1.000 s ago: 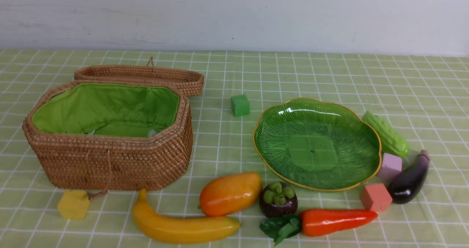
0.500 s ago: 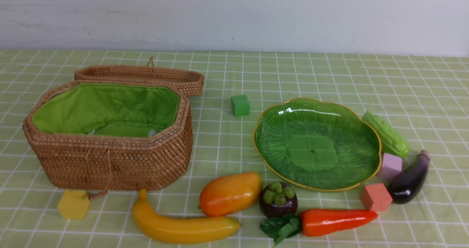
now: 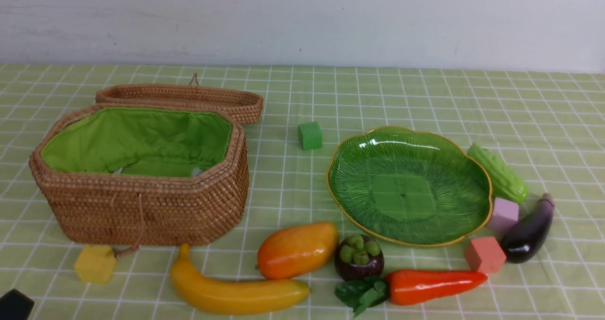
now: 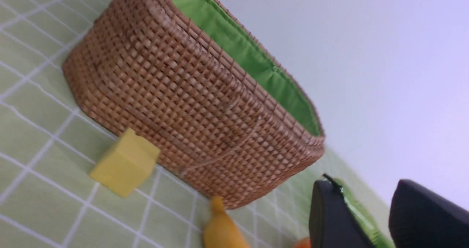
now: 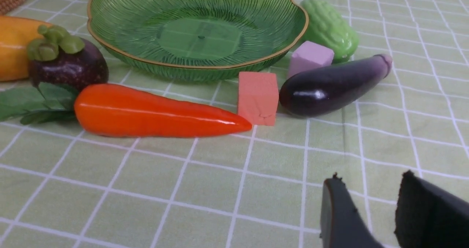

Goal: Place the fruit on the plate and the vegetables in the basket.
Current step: Use the left arm to grab a banana and put it into the right plate, then grab the mango with your left arm and place it on the right plate

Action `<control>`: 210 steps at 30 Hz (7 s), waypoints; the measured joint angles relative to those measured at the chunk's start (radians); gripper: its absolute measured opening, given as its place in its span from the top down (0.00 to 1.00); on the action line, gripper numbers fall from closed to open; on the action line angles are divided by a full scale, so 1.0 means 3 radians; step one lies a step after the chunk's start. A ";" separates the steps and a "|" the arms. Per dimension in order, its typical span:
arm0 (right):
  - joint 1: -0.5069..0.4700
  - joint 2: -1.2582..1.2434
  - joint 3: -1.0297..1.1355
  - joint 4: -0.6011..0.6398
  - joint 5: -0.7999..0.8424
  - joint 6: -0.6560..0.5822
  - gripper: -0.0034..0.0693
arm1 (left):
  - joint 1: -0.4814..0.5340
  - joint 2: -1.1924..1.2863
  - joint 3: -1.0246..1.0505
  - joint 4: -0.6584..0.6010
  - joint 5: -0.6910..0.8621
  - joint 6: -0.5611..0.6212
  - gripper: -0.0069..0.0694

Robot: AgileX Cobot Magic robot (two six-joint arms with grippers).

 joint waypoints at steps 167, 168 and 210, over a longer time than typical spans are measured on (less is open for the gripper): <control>0.0000 0.1429 -0.2685 0.0550 0.2696 -0.0287 0.84 | -0.2161 0.6356 -0.5454 0.1560 0.3203 0.2901 0.07; 0.0000 0.1429 -0.2685 0.0550 0.2707 -0.0287 0.84 | -0.2161 0.6419 -0.5454 0.1642 0.3192 0.2920 0.05; 0.0000 0.1429 -0.2685 0.0558 0.2662 -0.0287 0.83 | -0.2161 0.6645 -0.6440 0.1594 0.2849 0.2741 0.18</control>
